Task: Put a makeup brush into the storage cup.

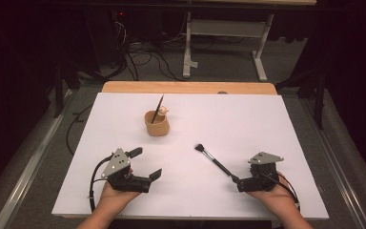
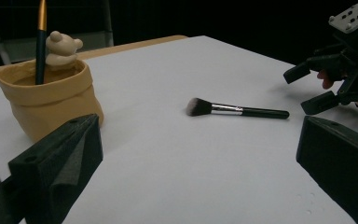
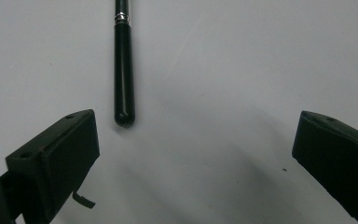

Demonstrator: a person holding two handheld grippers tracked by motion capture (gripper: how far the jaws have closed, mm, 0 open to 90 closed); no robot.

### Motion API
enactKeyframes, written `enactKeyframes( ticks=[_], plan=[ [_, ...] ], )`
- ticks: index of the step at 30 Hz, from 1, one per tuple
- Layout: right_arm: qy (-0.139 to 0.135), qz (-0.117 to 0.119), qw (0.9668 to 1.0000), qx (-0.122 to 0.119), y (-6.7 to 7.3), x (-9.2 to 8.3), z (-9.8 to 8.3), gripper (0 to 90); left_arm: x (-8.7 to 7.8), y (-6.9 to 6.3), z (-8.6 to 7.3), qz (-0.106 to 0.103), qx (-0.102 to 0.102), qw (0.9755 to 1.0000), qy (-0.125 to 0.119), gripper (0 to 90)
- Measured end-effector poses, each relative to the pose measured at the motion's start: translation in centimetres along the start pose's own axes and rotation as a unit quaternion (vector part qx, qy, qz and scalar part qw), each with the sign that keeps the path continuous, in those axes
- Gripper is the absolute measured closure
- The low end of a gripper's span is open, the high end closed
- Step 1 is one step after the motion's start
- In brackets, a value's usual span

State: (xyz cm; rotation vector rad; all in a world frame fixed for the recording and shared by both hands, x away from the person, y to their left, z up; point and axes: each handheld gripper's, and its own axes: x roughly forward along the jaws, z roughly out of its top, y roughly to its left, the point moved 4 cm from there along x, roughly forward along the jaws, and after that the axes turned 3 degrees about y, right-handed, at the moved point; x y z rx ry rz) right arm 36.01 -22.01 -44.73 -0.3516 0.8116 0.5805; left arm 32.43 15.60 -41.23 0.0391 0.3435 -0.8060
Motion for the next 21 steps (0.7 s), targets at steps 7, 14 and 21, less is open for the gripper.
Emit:
enactKeyframes(
  ticks=[7,14,21],
  plan=[
    [0.025,0.012,0.9996,-0.007,0.19,0.22,0.10,2.8,0.07,-0.07,-0.10,-0.001,0.003,1.0000,0.003,0.9],
    [0.045,0.013,0.9987,-0.019,0.37,0.35,0.20,3.5,0.17,-0.14,-0.15,-0.003,0.006,1.0000,0.006,0.9],
    [0.059,0.015,0.9979,-0.023,0.56,0.25,0.64,5.1,0.19,-0.26,-0.16,-0.005,0.008,0.9999,0.007,0.9]
  ],
)
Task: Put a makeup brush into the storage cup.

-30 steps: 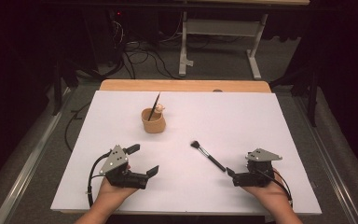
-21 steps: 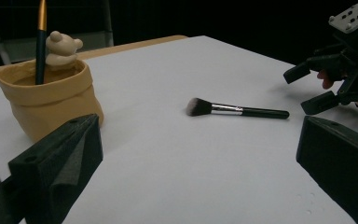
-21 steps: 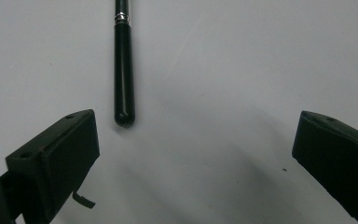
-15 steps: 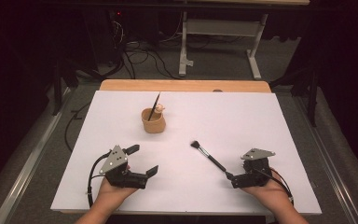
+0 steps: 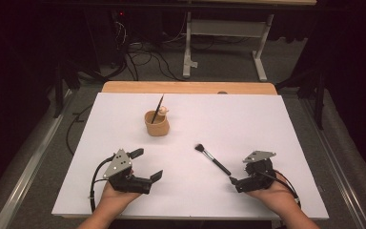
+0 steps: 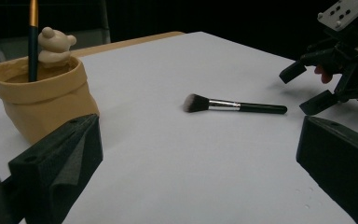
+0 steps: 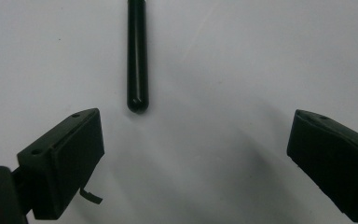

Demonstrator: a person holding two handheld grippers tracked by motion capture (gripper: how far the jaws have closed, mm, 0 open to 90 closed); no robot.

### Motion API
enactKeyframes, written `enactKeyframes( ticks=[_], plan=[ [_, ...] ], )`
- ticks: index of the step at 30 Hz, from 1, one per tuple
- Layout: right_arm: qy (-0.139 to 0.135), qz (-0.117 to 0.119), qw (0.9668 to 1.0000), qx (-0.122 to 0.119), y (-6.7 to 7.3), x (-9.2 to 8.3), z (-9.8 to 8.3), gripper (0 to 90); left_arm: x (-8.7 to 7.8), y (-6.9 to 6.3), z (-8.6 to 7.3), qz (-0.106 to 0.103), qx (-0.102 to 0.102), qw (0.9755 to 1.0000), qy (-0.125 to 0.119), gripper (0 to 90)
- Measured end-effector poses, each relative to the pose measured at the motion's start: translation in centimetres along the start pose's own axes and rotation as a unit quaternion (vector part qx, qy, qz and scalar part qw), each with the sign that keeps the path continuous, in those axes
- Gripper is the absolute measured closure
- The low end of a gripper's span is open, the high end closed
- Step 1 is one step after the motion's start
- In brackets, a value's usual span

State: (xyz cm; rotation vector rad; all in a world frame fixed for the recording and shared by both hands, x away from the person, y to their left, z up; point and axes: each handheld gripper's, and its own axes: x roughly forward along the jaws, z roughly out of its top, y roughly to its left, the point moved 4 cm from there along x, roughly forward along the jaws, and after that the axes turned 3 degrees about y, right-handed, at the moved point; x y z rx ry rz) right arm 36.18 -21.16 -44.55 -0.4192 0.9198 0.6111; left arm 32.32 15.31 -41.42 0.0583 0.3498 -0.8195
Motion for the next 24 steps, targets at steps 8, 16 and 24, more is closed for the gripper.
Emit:
enactKeyframes(
  ticks=[8,16,24],
  plan=[
    [0.028,-0.001,0.9995,-0.013,0.2,-0.1,0.5,6.2,0.0,0.0,0.0,0.000,0.000,1.0000,0.000,0.9],
    [0.054,0.005,0.9981,-0.027,0.3,-0.4,1.1,10.6,-0.1,0.0,0.0,0.000,-0.001,1.0000,-0.002,0.9],
    [0.087,0.012,0.9952,-0.043,0.6,-0.5,1.7,17.5,-0.1,0.0,0.1,-0.001,-0.003,1.0000,-0.002,1.0]
  ],
)
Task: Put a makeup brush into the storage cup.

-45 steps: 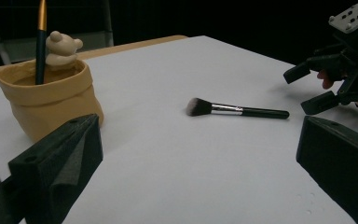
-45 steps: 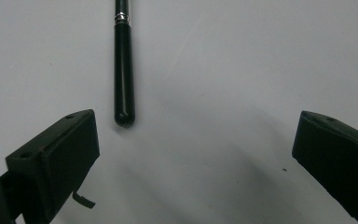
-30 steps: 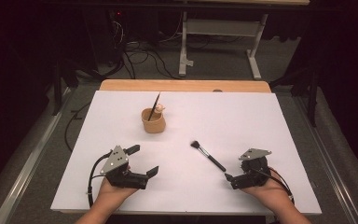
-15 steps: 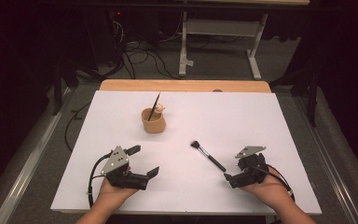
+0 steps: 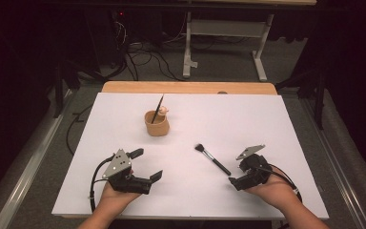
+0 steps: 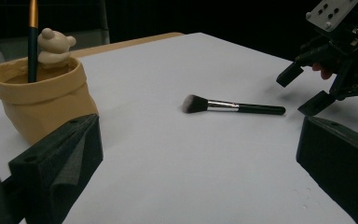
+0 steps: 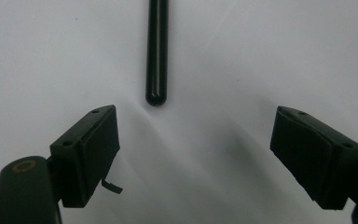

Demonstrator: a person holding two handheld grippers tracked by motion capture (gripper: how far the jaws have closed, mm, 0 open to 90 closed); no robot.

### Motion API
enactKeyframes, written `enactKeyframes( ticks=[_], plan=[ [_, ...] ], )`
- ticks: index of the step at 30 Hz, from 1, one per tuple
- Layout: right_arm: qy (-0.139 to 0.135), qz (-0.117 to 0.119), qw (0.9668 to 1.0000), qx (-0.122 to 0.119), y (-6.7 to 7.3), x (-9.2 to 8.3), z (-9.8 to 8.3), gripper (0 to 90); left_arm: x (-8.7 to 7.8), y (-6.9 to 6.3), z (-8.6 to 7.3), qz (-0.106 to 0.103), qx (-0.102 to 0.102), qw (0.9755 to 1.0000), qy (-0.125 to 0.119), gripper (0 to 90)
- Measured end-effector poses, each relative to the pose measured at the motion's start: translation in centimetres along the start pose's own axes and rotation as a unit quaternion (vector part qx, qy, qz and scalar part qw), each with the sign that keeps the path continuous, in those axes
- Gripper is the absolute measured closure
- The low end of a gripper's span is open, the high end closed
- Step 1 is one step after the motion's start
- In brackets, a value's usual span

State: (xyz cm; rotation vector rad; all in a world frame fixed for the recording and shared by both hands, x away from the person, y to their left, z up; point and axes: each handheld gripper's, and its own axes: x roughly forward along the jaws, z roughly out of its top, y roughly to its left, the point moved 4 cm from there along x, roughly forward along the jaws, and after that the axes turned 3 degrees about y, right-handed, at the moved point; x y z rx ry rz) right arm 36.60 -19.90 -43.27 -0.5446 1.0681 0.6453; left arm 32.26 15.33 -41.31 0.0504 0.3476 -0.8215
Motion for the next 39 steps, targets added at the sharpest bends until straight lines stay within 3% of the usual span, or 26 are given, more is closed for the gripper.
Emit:
enactKeyframes(
  ticks=[5,13,18,23,39],
  plan=[
    [0.014,0.010,0.9998,-0.010,0.1,-0.2,0.5,19.8,0.0,0.0,0.1,-0.001,0.000,1.0000,-0.001,1.0],
    [0.047,0.029,0.9980,-0.029,0.6,-0.1,1.1,30.5,0.0,0.0,0.1,-0.001,-0.002,1.0000,0.000,1.2],
    [0.069,0.033,0.9966,-0.031,1.0,-0.1,1.9,38.7,-0.1,0.0,0.1,-0.001,-0.003,1.0000,-0.001,1.2],
    [0.073,0.036,0.9963,-0.028,1.0,-0.1,3.0,47.1,-0.1,0.1,0.1,-0.001,-0.003,1.0000,0.001,1.2],
    [0.117,0.042,0.9916,-0.037,1.2,0.6,5.5,61.1,-0.1,0.1,0.1,-0.005,-0.005,1.0000,-0.003,1.2]
  ],
)
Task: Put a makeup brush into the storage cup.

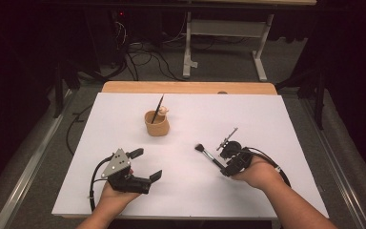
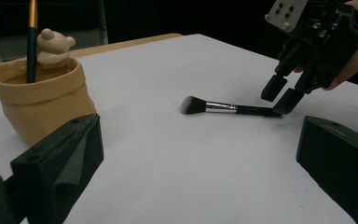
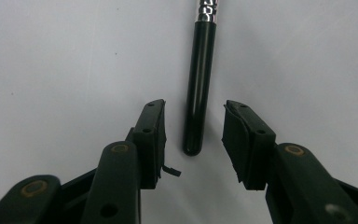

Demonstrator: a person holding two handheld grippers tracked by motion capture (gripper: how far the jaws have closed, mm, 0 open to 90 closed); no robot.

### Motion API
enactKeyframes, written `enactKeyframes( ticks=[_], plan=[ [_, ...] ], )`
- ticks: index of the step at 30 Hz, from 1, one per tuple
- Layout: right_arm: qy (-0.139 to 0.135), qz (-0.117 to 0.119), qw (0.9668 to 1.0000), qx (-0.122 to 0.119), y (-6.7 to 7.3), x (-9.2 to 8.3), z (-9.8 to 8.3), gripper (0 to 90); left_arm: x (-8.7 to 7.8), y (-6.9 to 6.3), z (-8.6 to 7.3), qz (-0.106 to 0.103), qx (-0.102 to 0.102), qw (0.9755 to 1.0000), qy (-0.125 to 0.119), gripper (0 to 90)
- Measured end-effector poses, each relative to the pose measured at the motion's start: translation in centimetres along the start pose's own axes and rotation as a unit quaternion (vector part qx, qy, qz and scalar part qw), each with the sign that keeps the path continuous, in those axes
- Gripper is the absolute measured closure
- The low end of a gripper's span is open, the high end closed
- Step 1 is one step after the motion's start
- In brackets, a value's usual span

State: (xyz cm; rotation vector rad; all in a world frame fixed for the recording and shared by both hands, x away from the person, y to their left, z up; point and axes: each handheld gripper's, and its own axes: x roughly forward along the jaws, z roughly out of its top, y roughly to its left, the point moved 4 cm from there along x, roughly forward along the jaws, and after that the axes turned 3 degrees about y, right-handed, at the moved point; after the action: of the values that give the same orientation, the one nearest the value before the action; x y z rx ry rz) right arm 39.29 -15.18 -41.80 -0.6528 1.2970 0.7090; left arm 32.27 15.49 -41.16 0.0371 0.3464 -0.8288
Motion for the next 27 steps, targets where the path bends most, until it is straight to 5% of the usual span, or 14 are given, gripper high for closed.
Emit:
enactKeyframes(
  ticks=[8,14,27],
  plan=[
    [0.019,0.002,0.9998,0.011,-0.1,0.3,0.4,64.8,-0.1,0.1,0.1,0.001,0.000,1.0000,-0.002,1.2],
    [0.028,0.000,0.9993,-0.026,0.1,0.9,0.5,71.3,-0.1,0.1,0.1,0.001,-0.001,1.0000,-0.003,1.2],
    [0.043,0.001,0.9991,-0.008,-0.3,1.4,0.8,78.2,-0.1,0.3,0.0,0.002,-0.003,1.0000,-0.003,1.2]
  ],
)
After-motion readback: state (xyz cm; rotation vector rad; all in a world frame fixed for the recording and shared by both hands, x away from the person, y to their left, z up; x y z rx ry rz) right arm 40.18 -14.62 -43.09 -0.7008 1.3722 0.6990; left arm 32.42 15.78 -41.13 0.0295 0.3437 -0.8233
